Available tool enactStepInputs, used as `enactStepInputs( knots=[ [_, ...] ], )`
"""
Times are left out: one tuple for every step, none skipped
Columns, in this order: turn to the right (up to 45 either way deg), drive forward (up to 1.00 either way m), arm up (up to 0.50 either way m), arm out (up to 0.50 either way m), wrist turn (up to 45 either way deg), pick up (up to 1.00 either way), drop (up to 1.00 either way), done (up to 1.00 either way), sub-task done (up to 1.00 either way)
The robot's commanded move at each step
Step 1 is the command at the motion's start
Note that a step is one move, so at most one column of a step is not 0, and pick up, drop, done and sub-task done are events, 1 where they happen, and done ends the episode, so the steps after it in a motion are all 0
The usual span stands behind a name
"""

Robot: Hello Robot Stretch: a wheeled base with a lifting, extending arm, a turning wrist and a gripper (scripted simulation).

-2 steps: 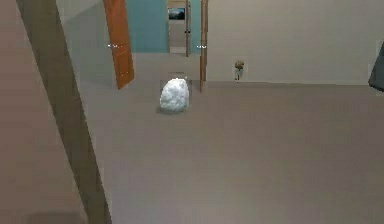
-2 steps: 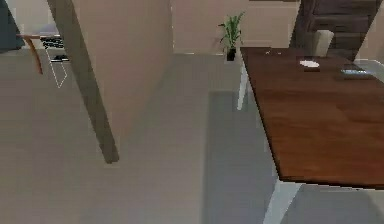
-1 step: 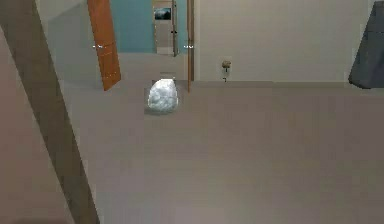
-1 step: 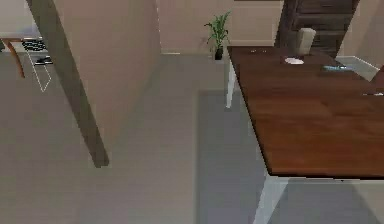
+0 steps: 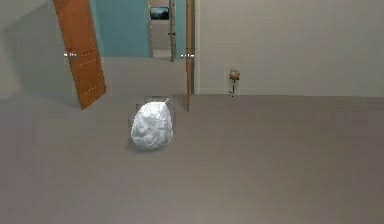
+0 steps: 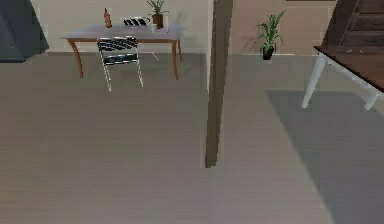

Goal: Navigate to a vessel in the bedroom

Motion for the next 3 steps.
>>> enactStepInputs(
  knots=[
    [0.0, 0.10, 0.00, 0.00, 0.0, 0.00, 0.00, 0.00, 0.00],
    [-33.0, 0.00, 0.00, 0.00, 0.0, 0.00, 0.00, 0.00, 0.00],
    [0.0, 1.00, 0.00, 0.00, 0.0, 0.00, 0.00, 0.00, 0.00]
  ],
)
